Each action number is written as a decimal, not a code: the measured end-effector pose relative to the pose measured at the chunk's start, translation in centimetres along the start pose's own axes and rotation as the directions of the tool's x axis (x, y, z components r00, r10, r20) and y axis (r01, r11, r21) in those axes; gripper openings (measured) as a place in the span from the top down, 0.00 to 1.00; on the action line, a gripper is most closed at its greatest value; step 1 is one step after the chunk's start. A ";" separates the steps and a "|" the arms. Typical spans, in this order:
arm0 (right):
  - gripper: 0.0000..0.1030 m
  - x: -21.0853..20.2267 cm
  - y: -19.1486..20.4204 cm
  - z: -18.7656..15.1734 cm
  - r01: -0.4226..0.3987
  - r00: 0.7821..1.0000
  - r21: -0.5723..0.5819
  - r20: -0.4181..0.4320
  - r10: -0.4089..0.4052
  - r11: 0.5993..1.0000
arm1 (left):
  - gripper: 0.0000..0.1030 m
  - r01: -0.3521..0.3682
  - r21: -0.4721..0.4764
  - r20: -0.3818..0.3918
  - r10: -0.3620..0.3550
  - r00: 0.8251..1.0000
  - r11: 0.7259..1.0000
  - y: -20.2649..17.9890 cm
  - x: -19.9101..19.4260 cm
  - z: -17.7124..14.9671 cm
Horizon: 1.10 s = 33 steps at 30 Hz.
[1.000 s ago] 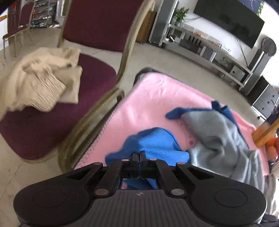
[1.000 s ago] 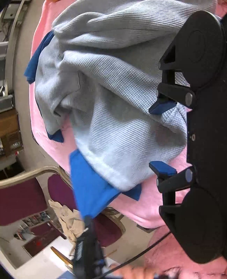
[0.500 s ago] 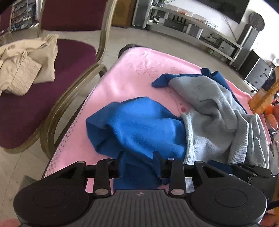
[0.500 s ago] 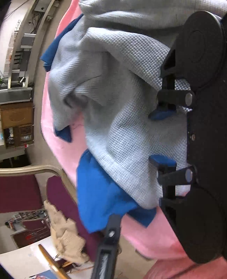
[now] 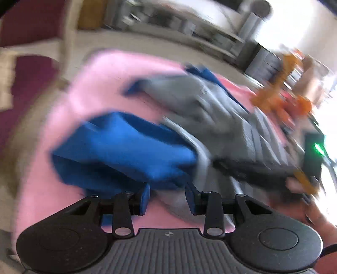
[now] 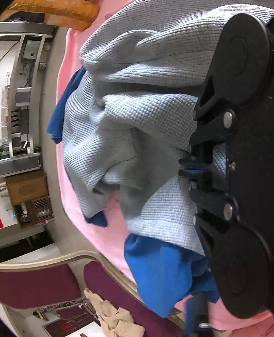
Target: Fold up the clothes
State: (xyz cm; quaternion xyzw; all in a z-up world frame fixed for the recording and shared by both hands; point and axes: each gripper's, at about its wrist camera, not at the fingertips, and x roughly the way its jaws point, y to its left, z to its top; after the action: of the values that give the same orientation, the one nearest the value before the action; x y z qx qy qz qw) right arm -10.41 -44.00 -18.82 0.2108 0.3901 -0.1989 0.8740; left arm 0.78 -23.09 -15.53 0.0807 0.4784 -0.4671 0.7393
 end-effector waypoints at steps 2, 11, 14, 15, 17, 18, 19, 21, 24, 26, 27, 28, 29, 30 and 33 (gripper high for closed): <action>0.97 0.1 -0.5 0.1 -0.018 1.000 0.036 -0.009 0.019 0.999 | 0.63 -0.007 0.016 -0.050 0.007 0.999 1.000 -0.5 1.1 -0.3; 0.97 0.4 -2.8 0.3 -0.096 0.994 0.202 -0.041 0.106 0.975 | 0.60 -0.067 -0.121 -0.142 0.050 0.989 0.990 0.1 5.5 -0.1; 0.97 0.4 -2.8 0.2 -0.099 0.993 0.205 -0.042 0.110 0.974 | 0.61 -0.074 -0.120 -0.115 0.060 0.992 0.990 0.2 6.1 0.6; 0.97 0.4 -2.8 0.2 -0.101 0.993 0.207 -0.043 0.112 0.973 | 0.61 -0.068 -0.118 -0.116 0.055 0.992 0.991 0.3 6.3 0.8; 0.97 0.5 -2.9 0.2 -0.105 0.992 0.217 -0.043 0.117 0.971 | 0.62 -0.053 -0.108 -0.116 0.040 0.992 0.993 0.3 6.7 1.1; 0.97 0.5 -3.0 0.2 -0.107 0.992 0.223 -0.043 0.120 0.969 | 0.62 -0.043 -0.102 -0.118 0.031 0.992 0.994 0.4 6.9 1.2; 0.97 0.5 -3.1 0.2 -0.110 0.991 0.230 -0.043 0.123 0.967 | 0.62 -0.032 -0.105 -0.120 0.019 0.993 0.994 0.4 7.1 1.4; 0.97 0.5 -3.3 0.1 -0.116 0.991 0.244 -0.042 0.130 0.963 | 0.62 -0.012 -0.118 -0.124 -0.003 0.992 0.993 0.6 7.4 1.8; 0.97 0.5 -3.6 0.0 -0.125 0.990 0.258 -0.037 0.139 0.958 | 0.73 -0.005 -0.142 -0.118 -0.012 0.993 0.990 1.2 7.3 2.0; 0.97 0.5 -3.6 -0.1 -0.130 0.989 0.266 -0.035 0.144 0.955 | 0.79 -0.012 -0.159 -0.111 -0.006 0.994 0.987 1.4 7.0 1.8; 0.97 0.5 -3.7 -0.1 -0.132 0.989 0.269 -0.034 0.147 0.954 | 0.81 -0.009 -0.170 -0.109 -0.010 0.994 0.985 1.5 6.8 1.8; 0.97 0.5 -3.7 -0.1 -0.134 0.988 0.271 -0.033 0.149 0.953 | 0.81 -0.012 -0.186 -0.105 -0.008 0.994 0.983 1.7 6.6 1.7; 0.96 0.5 -3.7 -0.2 -0.136 0.988 0.272 -0.033 0.151 0.952 | 0.82 -0.016 -0.203 -0.099 -0.004 0.995 0.979 1.8 6.4 1.6; 0.96 0.4 -3.8 -0.2 -0.139 0.988 0.275 -0.033 0.154 0.951 | 0.83 -0.021 -0.220 -0.093 0.000 0.996 0.975 2.0 6.2 1.4; 0.92 0.1 -3.9 -0.1 -0.149 0.986 0.283 -0.035 0.165 0.947 | 0.84 -0.025 -0.251 -0.035 0.017 0.999 0.968 2.2 4.2 1.4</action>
State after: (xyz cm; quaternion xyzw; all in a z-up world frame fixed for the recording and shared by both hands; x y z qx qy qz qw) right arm -12.39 -47.24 -19.78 0.3681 0.3653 -0.1755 0.8368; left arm 3.80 -25.30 -18.79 -0.0010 0.5446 -0.3937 0.7406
